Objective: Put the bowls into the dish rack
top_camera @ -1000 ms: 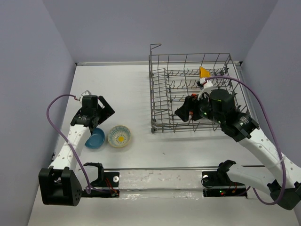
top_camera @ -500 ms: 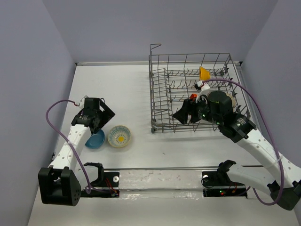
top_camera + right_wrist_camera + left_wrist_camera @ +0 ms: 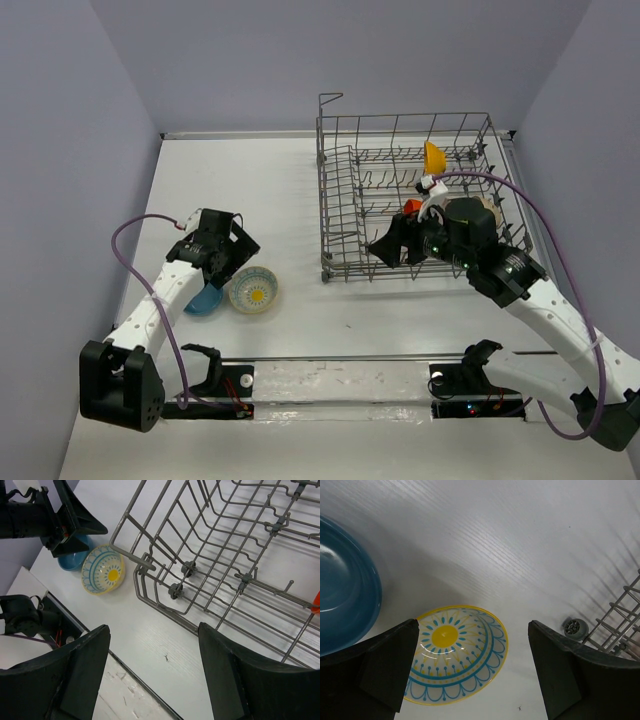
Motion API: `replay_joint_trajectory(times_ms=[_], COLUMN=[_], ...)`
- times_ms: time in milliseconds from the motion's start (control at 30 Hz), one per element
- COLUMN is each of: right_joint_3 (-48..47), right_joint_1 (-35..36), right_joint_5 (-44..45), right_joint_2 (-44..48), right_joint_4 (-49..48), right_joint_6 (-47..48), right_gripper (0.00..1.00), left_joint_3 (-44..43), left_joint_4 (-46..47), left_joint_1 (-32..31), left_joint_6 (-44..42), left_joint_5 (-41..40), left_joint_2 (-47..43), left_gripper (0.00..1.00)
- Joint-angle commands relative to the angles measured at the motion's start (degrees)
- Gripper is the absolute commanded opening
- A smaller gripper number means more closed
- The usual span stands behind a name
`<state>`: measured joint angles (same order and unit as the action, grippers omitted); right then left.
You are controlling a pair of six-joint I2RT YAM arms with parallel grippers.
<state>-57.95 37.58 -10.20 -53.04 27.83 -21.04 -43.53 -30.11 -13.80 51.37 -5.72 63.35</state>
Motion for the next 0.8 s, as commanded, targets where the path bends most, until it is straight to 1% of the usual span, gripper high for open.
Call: replay_joint_trajectory(times_ms=[0,333,433,533,600,700,767], right_joint_3=[0.4,-0.2,-0.8,-2.2,-4.3,-7.4,-11.2], right_joint_1=[0.0,0.0,0.0,0.0,2.7,6.3,10.7], right_joint_5=[-1.2,-8.1,-10.7,-12.5,-12.0,-8.2,-4.5], right_joint_2=[1.5,-1.4,-4.2,-7.6,-9.3,-12.2,-14.8], right_joint_4=[-3.0,-2.9,-2.9,-3.3,-3.2,-2.9,-1.6], right_joint_6=[0.2,0.6,0.2,-0.3,-0.4,-0.2,0.3], right_gripper=[0.76,0.75,0.74,0.7,0.68,0.68,0.68], left_joint_3=[0.3,0.5,-0.9,-4.5,-6.6,-10.9,-13.7], left_joint_4=[-1.4,-1.3,-0.7,-0.6,-0.6,-0.4,0.4], left_joint_1=[-0.3,-1.4,-1.4,-1.4,-1.3,-1.1,-0.8], left_joint_6=[2.4,3.6,2.8,1.2,-0.3,-2.2,-3.8], left_joint_5=[-2.7,-2.6,-2.5,-2.7,-3.6,-4.9,-6.0], left_joint_2=[-0.5,-3.0,-3.1,-2.5,-2.3,-1.9,-2.0], left_gripper=[0.99,0.99,0.99,0.99,0.99,0.99,0.99])
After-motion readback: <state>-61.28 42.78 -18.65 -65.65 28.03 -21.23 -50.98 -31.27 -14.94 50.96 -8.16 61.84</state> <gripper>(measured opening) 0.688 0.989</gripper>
